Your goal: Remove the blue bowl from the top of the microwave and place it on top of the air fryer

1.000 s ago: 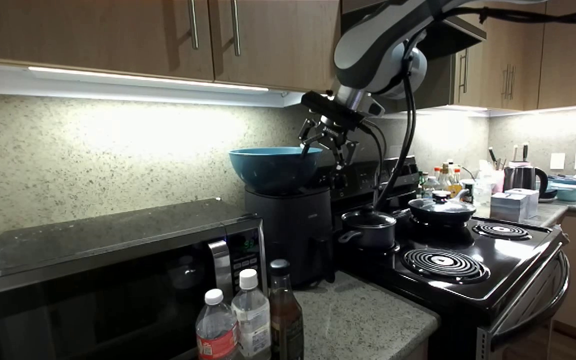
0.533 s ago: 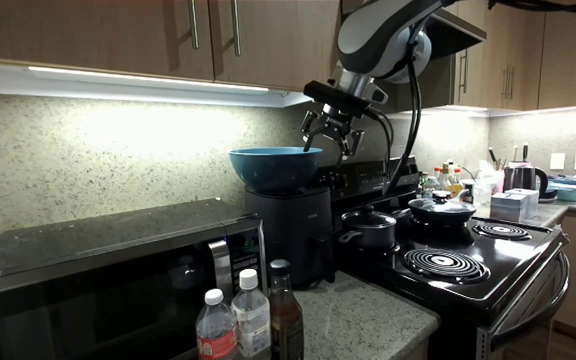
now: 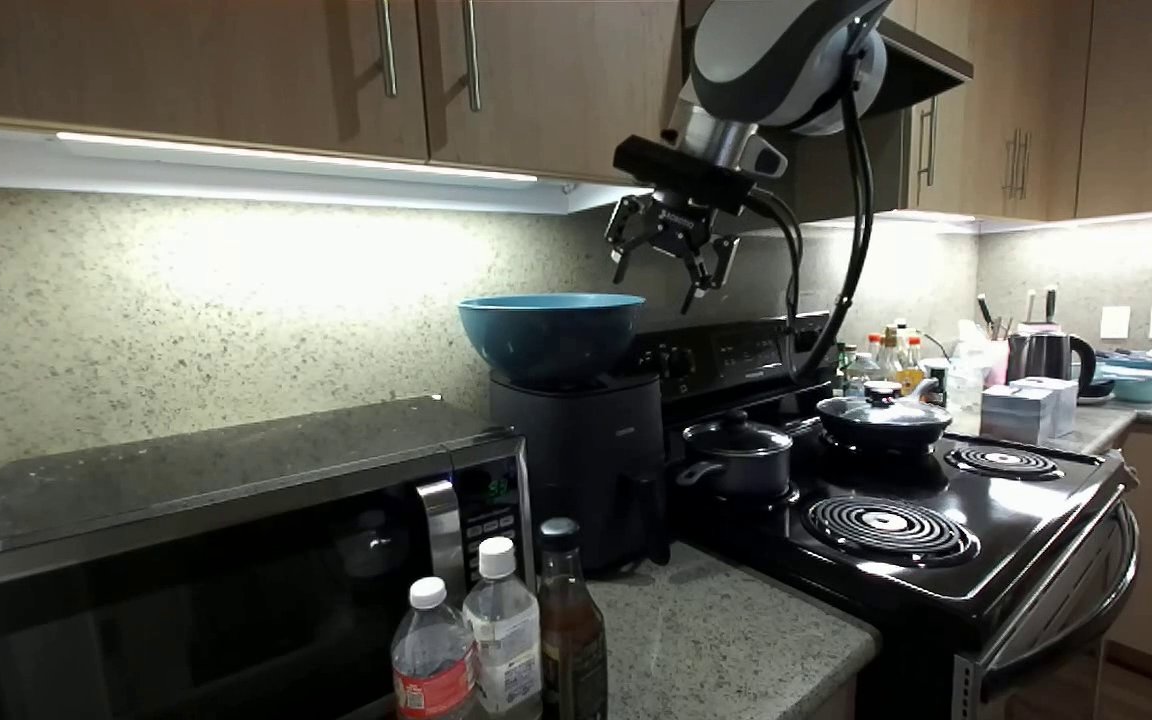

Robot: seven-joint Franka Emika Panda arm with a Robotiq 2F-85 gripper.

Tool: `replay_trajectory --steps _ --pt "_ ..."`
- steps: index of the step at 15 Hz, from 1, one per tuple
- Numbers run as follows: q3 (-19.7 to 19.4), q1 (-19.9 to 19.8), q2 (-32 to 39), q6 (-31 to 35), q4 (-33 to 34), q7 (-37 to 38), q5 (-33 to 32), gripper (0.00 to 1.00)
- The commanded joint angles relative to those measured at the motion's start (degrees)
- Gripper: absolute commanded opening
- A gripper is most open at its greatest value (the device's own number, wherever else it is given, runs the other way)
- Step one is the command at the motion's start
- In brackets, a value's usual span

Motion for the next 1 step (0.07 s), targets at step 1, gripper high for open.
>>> replay_trajectory --steps 1 --pt "0.6 -0.6 0.0 -0.1 0.1 -0.2 0.2 1.00"
